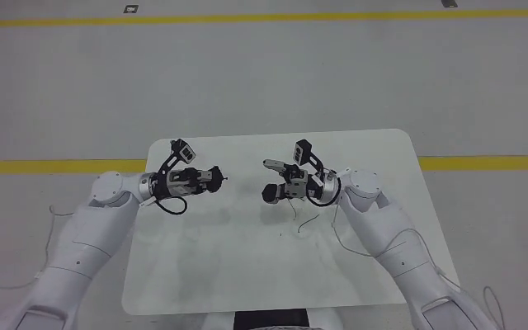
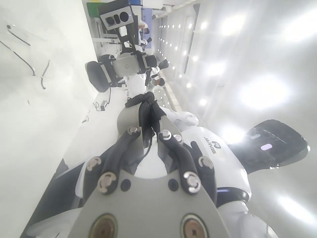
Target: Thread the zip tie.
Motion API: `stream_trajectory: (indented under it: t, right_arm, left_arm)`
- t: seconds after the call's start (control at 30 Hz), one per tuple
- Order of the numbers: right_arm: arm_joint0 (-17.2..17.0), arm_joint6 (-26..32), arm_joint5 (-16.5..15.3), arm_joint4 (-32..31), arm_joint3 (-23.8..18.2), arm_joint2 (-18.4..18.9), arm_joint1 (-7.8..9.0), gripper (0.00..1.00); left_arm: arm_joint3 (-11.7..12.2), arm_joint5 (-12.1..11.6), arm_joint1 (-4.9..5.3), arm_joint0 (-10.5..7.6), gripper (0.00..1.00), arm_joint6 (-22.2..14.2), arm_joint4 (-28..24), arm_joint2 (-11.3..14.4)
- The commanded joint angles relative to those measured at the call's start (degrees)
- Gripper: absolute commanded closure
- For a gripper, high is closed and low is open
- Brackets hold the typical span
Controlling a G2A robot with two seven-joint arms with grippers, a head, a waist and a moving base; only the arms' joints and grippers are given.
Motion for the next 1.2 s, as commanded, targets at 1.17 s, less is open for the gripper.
stream_trajectory:
  t: [1.17]
  right_arm:
    - [6.0,5.4,8.3,-41.0,-13.1,-4.9,3.2,0.0]
  left_arm:
    - [-8.2,-6.1,-2.46,6.69,1.0,9.5,11.6,-13.9]
